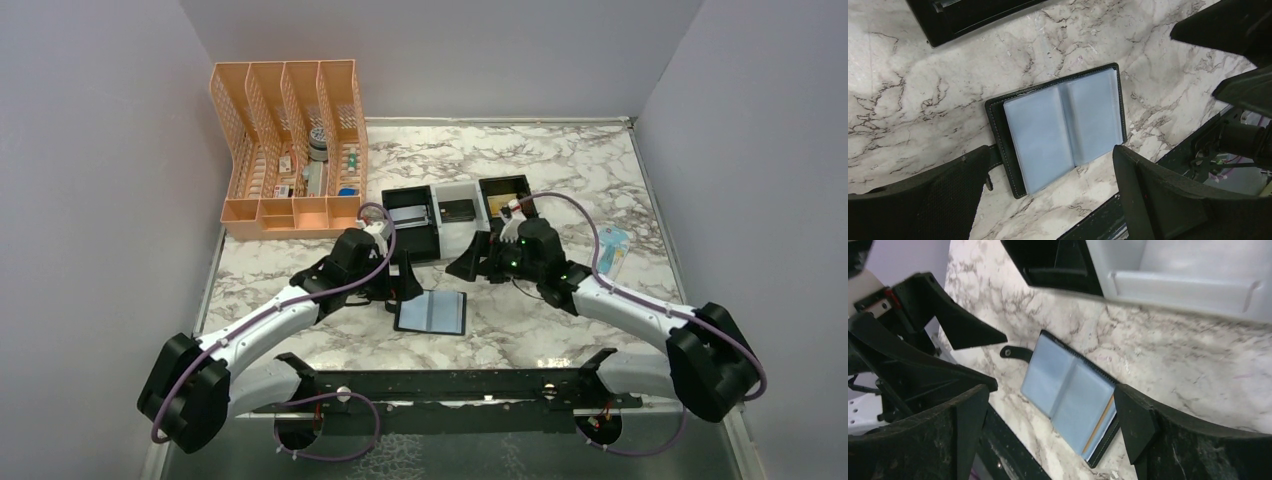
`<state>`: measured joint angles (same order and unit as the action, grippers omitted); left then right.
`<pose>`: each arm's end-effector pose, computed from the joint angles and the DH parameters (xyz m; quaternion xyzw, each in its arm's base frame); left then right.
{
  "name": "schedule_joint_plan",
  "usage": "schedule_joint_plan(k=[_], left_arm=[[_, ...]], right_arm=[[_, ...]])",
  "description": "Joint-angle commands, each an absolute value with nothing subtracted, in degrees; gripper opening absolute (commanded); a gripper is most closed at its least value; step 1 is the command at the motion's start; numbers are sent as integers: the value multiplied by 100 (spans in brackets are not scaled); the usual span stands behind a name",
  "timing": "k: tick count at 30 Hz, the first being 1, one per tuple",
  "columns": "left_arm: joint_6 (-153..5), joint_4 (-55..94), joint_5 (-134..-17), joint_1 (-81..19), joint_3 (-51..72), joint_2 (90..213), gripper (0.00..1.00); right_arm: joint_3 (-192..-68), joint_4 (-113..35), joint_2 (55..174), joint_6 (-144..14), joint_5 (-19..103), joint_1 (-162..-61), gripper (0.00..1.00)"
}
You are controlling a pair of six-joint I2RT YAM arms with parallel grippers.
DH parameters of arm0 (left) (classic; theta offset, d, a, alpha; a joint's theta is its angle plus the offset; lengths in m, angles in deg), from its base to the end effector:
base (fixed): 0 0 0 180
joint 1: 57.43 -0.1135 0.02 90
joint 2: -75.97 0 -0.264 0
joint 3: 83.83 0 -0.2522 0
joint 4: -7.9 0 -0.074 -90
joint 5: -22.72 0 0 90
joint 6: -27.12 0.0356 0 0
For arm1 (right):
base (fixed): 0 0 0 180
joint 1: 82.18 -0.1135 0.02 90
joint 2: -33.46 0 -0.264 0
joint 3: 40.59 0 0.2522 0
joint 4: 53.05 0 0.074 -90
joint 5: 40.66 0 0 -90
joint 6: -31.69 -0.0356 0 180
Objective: Take the credit cards out of the card holder
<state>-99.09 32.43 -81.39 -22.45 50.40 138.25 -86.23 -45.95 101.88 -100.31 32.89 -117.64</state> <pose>0.1760 -0.1337 0.2043 0.0412 0.9037 -0.3303 0.2693 0.1971 0.1528 0.2075 -0.0227 0.8593 0.4068 0.3093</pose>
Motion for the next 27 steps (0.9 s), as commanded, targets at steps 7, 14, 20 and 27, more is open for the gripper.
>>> schedule_joint_plan(k=[7, 14, 20, 27], left_arm=[[-9849, 3315, -8114, -2254, 5001, 14125, 93], [-9685, 3441, -8313, -2248, 4792, 14387, 85], [-9592, 3489, -8533, -2239, 4804, 14617, 70], [-9599, 3529, -8521, -2181, 4725, 14671, 59]], right_arm=[[-8141, -5562, 10722, -11087, 2106, -11795, 74], [-8225, -5131, 11051, -11206, 2280, -12025, 66], [-8265, -4988, 11245, -11251, 2482, -12076, 61], [-8352, -5091, 11493, -11216, 2273, -12085, 58]])
